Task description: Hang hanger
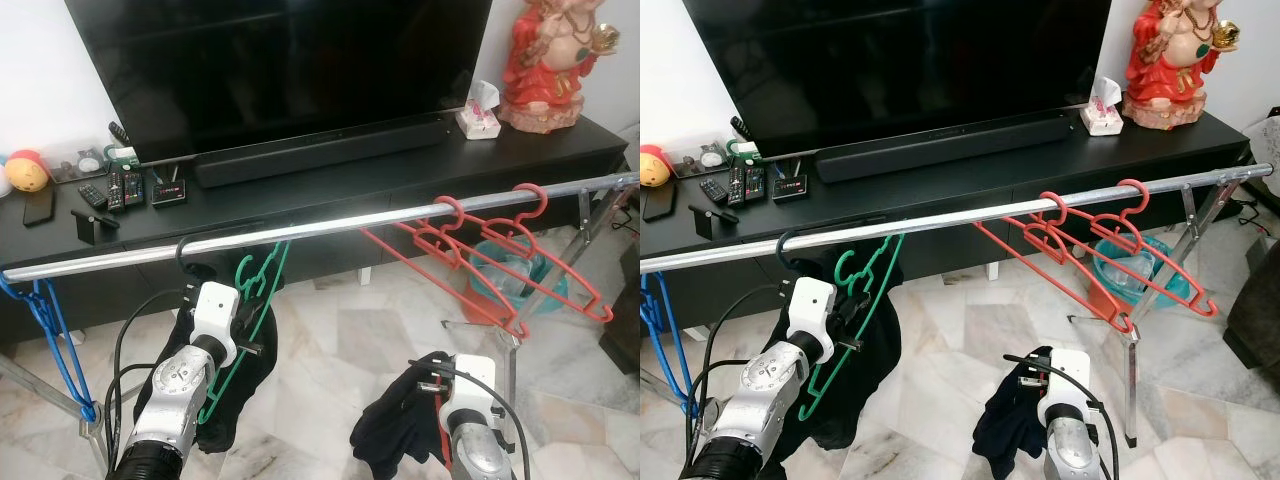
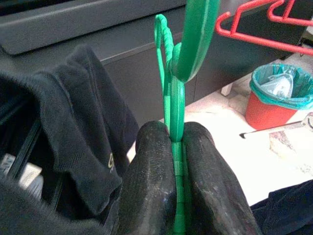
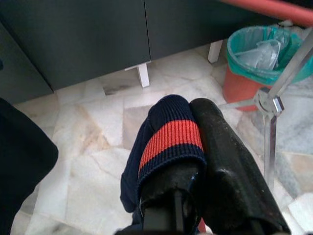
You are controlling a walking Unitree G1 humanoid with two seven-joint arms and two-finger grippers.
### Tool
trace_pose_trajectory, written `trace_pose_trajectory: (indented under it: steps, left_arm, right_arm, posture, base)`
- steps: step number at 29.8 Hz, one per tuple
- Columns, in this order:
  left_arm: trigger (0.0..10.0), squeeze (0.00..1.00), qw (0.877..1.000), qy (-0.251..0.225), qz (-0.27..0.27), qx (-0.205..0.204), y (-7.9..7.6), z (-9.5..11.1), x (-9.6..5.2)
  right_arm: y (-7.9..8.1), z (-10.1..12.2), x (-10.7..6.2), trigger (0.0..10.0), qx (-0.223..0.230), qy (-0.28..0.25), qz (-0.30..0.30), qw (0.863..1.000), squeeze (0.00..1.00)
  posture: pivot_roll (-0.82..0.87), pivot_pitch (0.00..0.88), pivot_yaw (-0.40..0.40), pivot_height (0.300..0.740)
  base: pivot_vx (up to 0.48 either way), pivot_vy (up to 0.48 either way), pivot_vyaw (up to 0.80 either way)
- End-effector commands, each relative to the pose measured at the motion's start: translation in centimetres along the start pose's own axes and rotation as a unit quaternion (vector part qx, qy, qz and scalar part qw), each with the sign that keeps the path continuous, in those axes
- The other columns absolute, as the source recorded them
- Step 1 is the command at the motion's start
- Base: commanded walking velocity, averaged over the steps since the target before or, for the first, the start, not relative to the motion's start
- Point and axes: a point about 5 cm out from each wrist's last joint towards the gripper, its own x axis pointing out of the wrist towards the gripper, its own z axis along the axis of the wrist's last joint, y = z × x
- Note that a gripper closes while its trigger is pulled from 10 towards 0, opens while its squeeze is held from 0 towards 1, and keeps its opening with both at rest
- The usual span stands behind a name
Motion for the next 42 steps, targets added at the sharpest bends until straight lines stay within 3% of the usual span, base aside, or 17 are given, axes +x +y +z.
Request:
trace_pose_trajectory:
  steps: [1,15,42]
  left_arm:
    - [10.0,0.00,1.000,-0.007,0.003,0.004,0.1,0.6,0.1]
    - [10.0,0.00,1.000,-0.014,0.003,-0.008,-0.5,1.2,0.5]
    - [10.0,0.00,1.000,-0.017,0.004,-0.017,-0.9,1.5,0.6]
  right_arm:
    - [0.1,1.3,0.5,10.0,0.002,-0.026,0.002,1.000,0.00]
    - [0.0,2.8,0.8,10.0,0.005,-0.048,0.000,0.999,0.00]
    - [0.1,3.2,0.7,10.0,0.008,-0.054,0.001,0.998,0.00]
  posture:
    - [-0.02,0.000,0.050,0.740]
    - [-0.02,0.000,0.046,0.740]
    - [-0.01,0.000,0.045,0.740]
  base:
    - [0.000,0.000,0.00]
    - [0.000,0.000,0.00]
    - [-0.254,0.000,0.00]
